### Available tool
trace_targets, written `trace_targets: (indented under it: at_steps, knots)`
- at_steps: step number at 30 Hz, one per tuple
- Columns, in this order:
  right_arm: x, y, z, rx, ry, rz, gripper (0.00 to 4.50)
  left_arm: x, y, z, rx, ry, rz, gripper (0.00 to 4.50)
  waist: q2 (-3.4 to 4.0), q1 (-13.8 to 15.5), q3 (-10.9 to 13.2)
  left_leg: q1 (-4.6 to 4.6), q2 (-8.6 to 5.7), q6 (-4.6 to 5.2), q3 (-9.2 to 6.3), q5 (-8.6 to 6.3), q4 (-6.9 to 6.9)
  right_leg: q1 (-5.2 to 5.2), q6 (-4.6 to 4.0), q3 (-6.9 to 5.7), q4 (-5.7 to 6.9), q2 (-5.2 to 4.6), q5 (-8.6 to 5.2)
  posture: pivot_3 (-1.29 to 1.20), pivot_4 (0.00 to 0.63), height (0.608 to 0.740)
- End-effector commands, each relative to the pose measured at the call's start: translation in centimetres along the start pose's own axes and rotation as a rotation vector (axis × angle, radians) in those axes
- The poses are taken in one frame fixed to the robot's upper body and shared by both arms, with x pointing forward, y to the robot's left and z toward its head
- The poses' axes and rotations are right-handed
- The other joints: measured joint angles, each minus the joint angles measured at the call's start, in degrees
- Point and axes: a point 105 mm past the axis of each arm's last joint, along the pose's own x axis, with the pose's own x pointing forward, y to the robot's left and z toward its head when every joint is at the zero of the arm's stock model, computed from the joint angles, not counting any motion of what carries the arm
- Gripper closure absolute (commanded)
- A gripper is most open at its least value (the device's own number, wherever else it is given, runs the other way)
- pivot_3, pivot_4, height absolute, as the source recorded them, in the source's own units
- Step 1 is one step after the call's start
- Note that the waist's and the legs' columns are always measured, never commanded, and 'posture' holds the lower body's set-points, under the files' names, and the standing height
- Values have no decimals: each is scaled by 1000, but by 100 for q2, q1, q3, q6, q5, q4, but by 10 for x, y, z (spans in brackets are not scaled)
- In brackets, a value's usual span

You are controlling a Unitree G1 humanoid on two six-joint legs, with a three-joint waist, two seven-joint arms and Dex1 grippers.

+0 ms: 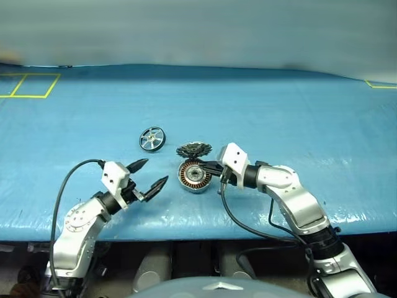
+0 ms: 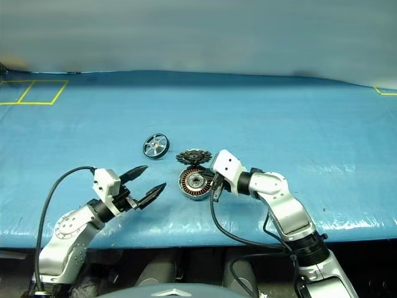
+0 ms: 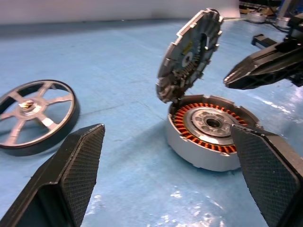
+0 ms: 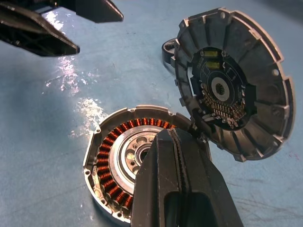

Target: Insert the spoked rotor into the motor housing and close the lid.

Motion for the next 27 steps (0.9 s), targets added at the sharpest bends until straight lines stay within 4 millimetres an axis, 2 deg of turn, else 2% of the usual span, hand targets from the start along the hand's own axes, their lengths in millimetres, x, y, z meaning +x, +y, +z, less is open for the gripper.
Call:
trace_targets:
  at_steps: [1, 2, 4, 7, 13, 18, 20, 23, 27]
  knots:
    - [-6, -1, 9, -9, -39, -17, 4488, 0, 22, 12, 52, -2, 74, 0, 0, -2, 0, 2, 0, 0, 0, 0, 1, 1, 0, -1, -1, 0, 0, 0, 150, 740]
    - [-6, 1, 8, -6, -37, -17, 4488, 2, 27, 12, 60, 12, 90, 0, 0, -4, 0, 3, 0, 0, 2, 0, 1, 2, 1, 0, -1, 1, 1, 0, 150, 740]
    - [-4, 4, 6, 1, -35, -17, 4500, 5, 40, 14, 94, 40, 127, 368, 0, -7, 0, 2, 0, 0, 2, 0, 2, 4, 3, 0, 0, 8, 2, 0, 150, 740]
    - [-3, 5, 5, 11, -42, -25, 4500, 10, 50, 20, 127, 59, 113, 1223, -1, -19, 0, 2, -1, 1, 4, 1, 1, 6, 5, 2, 1, 24, 4, 0, 150, 740]
    - [0, 7, 4, 22, -50, -40, 4500, 22, 74, 27, 213, 207, 61, 1223, -3, -19, 2, 1, -1, 1, 5, 1, 1, 4, 6, 2, 2, 27, 5, 0, 150, 740]
    - [6, 10, 2, 24, -55, -51, 4500, 32, 91, 27, 256, 412, -84, 1223, -3, -26, 3, 2, -3, 2, 8, 2, 2, 4, 9, 2, 3, 31, 6, 0, 150, 740]
    - [8, 12, 3, 33, -66, -45, 4500, 32, 99, 26, 320, 544, -166, 1223, -12, -26, 8, 2, -4, 2, 11, 2, 2, 4, 12, 2, 5, 32, 8, 0, 150, 740]
    - [10, 15, 5, 31, -71, -27, 4500, 36, 112, 40, 366, 662, -225, 1223, -20, -32, 16, 0, -3, 1, 10, 3, 1, 2, 19, 2, 13, 38, 12, 0, 150, 740]
    - [8, 9, 5, 6, -47, -28, 4500, 39, 119, 53, 511, 846, -318, 1223, -24, -46, 19, -5, -4, 2, 12, 3, 2, -3, 34, 3, 13, 38, 21, 0, 150, 740]
